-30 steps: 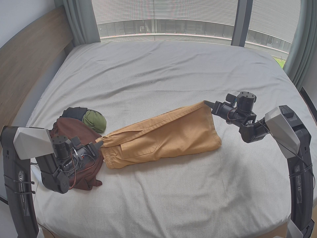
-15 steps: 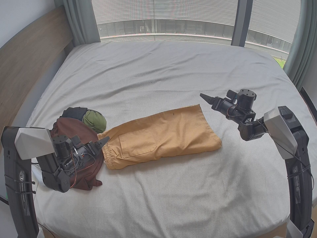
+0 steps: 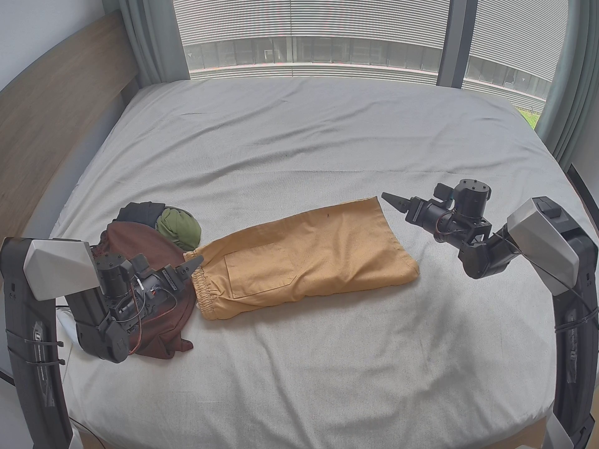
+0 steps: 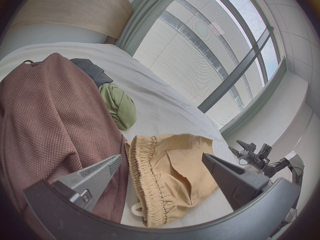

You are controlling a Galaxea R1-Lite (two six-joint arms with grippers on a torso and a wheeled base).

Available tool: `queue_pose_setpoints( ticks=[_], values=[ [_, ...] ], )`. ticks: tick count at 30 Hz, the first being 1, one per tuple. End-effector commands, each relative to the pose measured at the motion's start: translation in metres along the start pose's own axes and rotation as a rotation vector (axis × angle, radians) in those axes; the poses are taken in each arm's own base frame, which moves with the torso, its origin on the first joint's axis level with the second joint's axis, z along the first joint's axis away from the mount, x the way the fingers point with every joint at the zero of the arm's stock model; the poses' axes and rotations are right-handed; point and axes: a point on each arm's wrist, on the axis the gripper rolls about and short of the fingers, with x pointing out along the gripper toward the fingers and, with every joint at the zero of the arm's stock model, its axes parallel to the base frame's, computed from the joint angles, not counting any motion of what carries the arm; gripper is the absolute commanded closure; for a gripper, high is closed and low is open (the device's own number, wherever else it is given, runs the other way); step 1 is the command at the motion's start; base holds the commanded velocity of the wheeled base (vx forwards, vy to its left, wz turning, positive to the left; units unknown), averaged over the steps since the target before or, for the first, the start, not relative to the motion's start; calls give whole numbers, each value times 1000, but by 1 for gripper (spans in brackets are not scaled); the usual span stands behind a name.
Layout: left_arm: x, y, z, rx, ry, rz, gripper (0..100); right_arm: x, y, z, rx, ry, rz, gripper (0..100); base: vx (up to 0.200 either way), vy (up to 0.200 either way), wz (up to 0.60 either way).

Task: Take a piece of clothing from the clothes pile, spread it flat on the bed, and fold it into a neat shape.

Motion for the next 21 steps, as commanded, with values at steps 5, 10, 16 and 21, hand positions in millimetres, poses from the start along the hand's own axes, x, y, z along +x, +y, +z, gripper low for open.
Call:
queue_pose_setpoints(
  ticks=[5,10,16,21],
  values=[
    [-21,-40,9,20,17,-88,0,-70,40,-14,27,76,12,0,0,0,0],
    [-22,-49,0,24,53,-110,0,-84,47,-43,70,154,16,0,0,0,0],
    [-24,-52,-8,25,84,-113,0,-84,49,-73,104,225,16,0,0,0,0],
    [-26,-56,-16,33,115,-123,0,-84,44,-84,119,257,-8,0,0,0,0]
  ],
)
